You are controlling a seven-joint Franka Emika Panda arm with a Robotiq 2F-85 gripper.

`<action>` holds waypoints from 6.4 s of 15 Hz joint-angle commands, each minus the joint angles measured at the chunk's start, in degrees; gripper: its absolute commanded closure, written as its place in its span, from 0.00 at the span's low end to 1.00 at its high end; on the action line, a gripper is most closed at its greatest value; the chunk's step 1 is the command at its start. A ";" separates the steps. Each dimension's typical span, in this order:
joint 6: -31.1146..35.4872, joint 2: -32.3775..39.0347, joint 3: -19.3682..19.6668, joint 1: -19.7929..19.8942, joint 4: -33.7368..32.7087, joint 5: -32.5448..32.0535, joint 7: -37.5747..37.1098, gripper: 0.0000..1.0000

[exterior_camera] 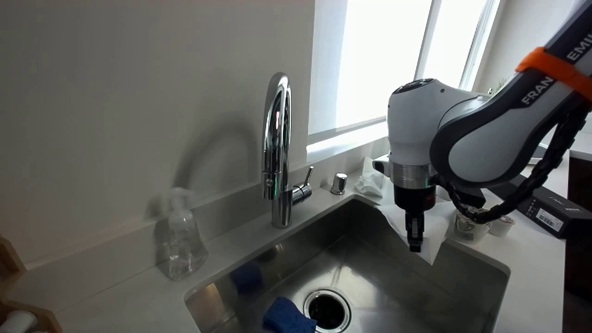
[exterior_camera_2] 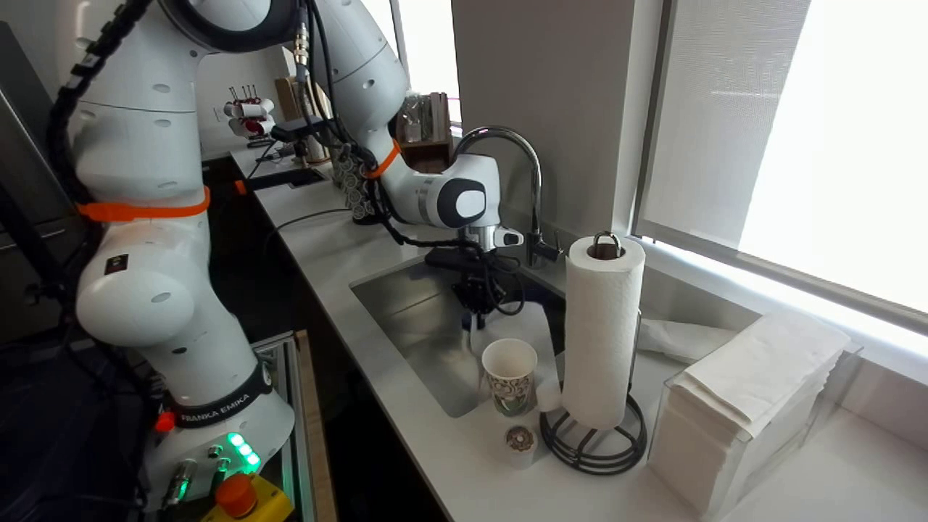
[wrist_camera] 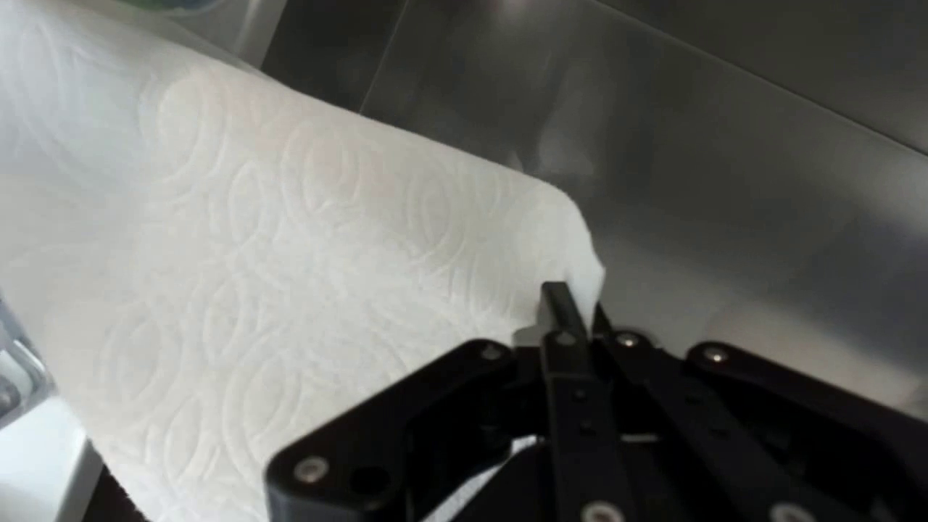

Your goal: Pick a tissue and use it to wipe the surface

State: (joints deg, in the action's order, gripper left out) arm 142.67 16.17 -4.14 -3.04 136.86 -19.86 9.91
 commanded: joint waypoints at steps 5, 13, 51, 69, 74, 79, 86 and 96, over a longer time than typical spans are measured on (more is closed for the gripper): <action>9.47 1.66 0.40 0.11 0.43 -0.22 5.11 1.00; 17.15 1.61 0.02 0.21 1.40 -0.28 8.76 1.00; -18.19 -45.80 2.70 -25.14 8.60 25.49 40.22 1.00; -10.20 -33.55 2.62 -33.46 4.40 55.47 79.89 1.00; -12.61 -27.13 0.29 -32.14 -0.33 69.19 100.06 1.00; -15.09 -21.25 1.26 -33.30 -3.91 79.71 119.17 1.00; -19.97 -12.44 -8.20 -21.55 -6.79 80.05 118.69 1.00; -15.06 -7.46 -11.26 -17.70 -7.20 76.95 107.70 1.00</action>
State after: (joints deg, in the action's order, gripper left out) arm 124.57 7.33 -14.09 -21.75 129.70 59.41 123.06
